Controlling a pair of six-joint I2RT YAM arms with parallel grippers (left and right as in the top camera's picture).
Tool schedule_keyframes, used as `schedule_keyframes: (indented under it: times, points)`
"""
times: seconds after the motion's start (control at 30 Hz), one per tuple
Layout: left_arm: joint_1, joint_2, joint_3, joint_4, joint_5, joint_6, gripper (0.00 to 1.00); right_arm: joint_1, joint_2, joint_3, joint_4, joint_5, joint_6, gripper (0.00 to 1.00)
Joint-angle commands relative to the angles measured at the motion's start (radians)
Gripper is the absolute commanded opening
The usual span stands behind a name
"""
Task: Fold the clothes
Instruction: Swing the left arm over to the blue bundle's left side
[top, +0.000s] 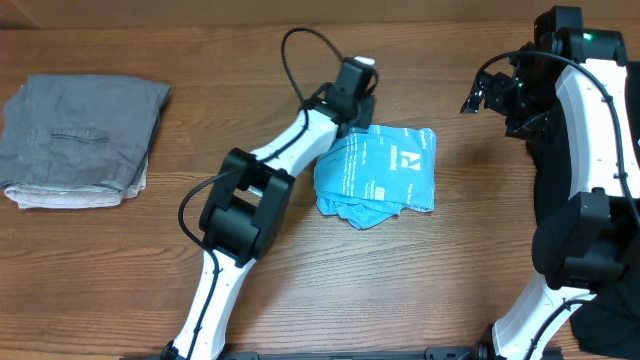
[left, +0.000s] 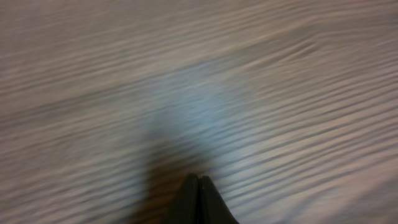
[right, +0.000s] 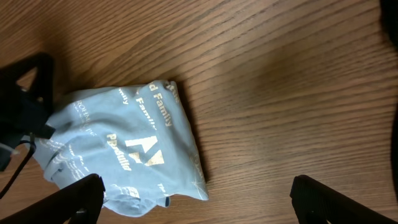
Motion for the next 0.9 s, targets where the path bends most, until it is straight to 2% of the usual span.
schedule_keyframes:
  times: [0.0, 0.27, 0.4, 0.7, 0.77, 0.87]
  points:
    - [0.034, -0.008, 0.009, -0.054, 0.019, 0.026, 0.04, -0.001, -0.010, 0.013, 0.003, 0.007, -0.008, 1.00]
    - [0.037, -0.010, 0.033, -0.311, 0.331, 0.048, 0.04, -0.001, -0.010, 0.013, 0.003, 0.007, -0.008, 1.00]
    - [0.029, -0.010, 0.033, -0.445, 0.423, 0.086, 0.04, -0.001, -0.010, 0.013, 0.003, 0.007, -0.008, 1.00]
    - [0.020, -0.010, 0.033, -0.890, 0.410, 0.101, 0.04, -0.001, -0.010, 0.013, 0.003, 0.007, -0.008, 1.00]
    - [0.021, -0.011, 0.033, -0.967, 0.364, 0.093, 0.04, -0.001, -0.010, 0.013, 0.003, 0.007, -0.008, 1.00]
    - [0.022, -0.031, 0.035, -0.990, 0.194, 0.021, 0.04, -0.001, -0.010, 0.013, 0.003, 0.007, -0.008, 1.00]
